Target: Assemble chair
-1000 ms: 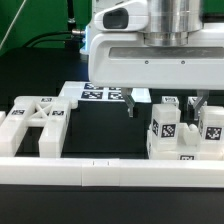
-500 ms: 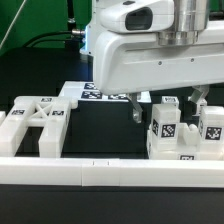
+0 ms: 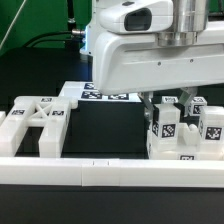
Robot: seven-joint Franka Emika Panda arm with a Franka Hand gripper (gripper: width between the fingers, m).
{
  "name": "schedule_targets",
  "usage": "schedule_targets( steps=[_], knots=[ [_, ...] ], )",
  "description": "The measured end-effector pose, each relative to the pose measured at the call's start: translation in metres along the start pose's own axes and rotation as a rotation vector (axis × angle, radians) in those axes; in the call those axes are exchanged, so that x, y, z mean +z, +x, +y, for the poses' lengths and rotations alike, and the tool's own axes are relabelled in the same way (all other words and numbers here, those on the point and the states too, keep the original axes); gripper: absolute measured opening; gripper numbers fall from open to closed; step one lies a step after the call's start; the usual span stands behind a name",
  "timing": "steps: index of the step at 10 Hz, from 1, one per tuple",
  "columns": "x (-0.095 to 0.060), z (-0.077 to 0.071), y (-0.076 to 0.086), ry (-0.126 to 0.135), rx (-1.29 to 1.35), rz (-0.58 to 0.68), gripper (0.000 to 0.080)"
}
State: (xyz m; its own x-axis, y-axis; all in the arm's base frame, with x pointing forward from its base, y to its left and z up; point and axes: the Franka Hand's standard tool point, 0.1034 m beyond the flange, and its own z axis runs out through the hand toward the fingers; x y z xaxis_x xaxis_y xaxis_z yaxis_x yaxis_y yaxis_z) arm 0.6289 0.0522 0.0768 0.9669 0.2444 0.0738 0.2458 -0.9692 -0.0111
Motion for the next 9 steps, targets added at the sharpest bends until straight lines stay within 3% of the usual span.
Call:
schedule_targets(
  steps=[6,9],
  knots=[
    [0.0008,0.0059,0.0020,0.047,0.711,0.057,0.0285],
    [0.0006,0.0072,0.0020,0.053,0.910,0.053,0.0286]
  ],
)
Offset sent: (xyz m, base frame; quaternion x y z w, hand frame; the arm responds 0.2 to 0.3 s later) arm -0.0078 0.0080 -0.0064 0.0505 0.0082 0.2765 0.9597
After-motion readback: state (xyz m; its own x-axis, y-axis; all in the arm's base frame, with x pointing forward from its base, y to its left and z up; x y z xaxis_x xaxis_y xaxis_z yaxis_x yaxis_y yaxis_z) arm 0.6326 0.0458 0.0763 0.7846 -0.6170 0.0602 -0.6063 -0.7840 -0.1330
